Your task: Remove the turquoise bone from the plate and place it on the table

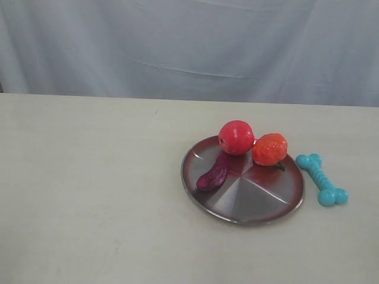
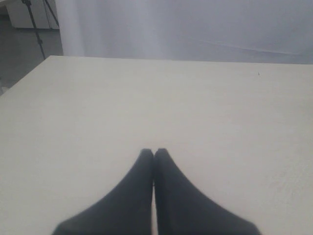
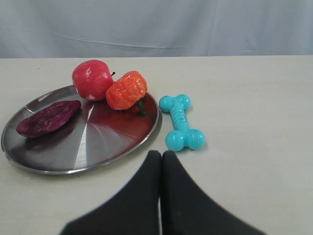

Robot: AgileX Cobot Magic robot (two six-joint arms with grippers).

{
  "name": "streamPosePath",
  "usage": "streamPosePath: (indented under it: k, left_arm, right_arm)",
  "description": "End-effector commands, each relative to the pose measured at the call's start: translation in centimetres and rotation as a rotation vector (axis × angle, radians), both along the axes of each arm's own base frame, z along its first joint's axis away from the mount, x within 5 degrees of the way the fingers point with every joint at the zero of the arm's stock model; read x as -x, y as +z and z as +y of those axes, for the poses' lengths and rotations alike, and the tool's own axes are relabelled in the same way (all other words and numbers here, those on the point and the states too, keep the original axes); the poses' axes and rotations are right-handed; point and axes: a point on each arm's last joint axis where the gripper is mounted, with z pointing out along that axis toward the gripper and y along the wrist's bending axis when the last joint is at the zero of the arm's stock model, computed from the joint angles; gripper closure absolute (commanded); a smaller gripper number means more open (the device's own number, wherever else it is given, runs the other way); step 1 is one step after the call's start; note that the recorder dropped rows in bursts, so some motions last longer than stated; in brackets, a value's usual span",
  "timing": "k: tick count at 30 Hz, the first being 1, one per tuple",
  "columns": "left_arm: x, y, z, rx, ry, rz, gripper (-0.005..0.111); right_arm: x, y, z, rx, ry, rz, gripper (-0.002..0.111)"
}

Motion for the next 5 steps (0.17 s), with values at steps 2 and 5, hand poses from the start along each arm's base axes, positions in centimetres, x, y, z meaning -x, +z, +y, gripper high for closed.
streamPosePath:
  k: [2, 5]
  left_arm:
    - [-0.01, -0.03, 0.01, 0.010, 0.005, -0.005, 0.107]
    - [-0.01, -0.03, 0.01, 0.010, 0.005, -0.005, 0.107]
  right_arm:
    - [0.02, -0.02, -0.03, 0.004, -0.006, -0.008, 0.109]
    - [0.02, -0.02, -0.03, 0.004, -0.006, -0.008, 0.109]
